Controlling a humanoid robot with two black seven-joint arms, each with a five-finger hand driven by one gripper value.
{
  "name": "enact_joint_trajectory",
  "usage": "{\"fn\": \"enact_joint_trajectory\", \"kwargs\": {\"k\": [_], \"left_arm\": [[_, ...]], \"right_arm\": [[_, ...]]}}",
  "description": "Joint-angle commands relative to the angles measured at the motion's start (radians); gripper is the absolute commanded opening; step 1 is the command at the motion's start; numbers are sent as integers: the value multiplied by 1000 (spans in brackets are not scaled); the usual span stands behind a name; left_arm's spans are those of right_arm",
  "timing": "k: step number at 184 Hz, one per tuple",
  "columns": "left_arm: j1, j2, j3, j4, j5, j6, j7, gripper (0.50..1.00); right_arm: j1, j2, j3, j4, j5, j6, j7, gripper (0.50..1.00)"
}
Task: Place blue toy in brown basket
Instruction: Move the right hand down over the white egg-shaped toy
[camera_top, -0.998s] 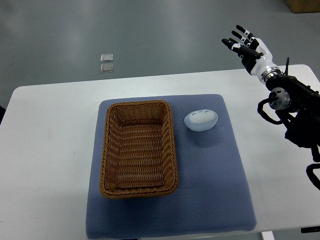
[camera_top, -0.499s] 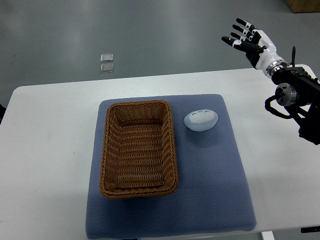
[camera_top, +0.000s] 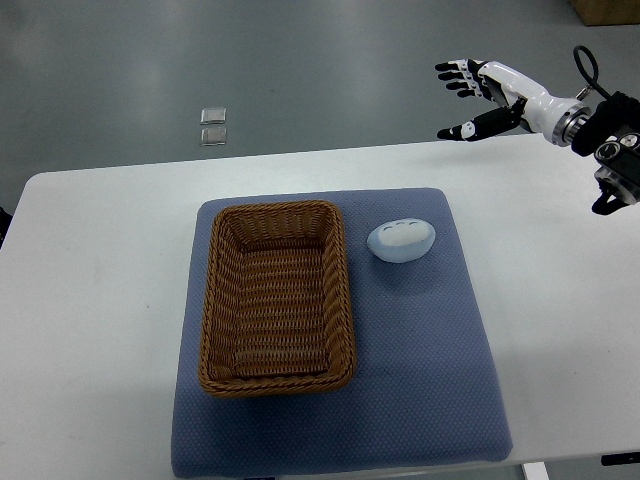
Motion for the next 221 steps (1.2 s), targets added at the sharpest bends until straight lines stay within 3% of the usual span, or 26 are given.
{"fn": "enact_joint_trajectory", "kwargs": {"k": [1, 43, 88, 173, 221], "left_arm": [[0, 0, 0, 0, 0, 0, 1, 1000], [0, 0, 0, 0, 0, 0, 1, 1000], [0, 0, 0, 0, 0, 0, -1, 1000], [0, 0, 0, 0, 0, 0, -1, 1000], [0, 0, 0, 0, 0, 0, 1, 1000]], "right_arm": [[29, -19, -23, 56, -142, 42, -3, 905], [123, -62, -170, 175, -271, 120, -7, 905], [187, -59, -328, 208, -332, 158, -49, 905], [177, 1, -334, 245, -217, 191, -428, 897], [160, 19, -336, 273, -115, 185, -537, 891]]}}
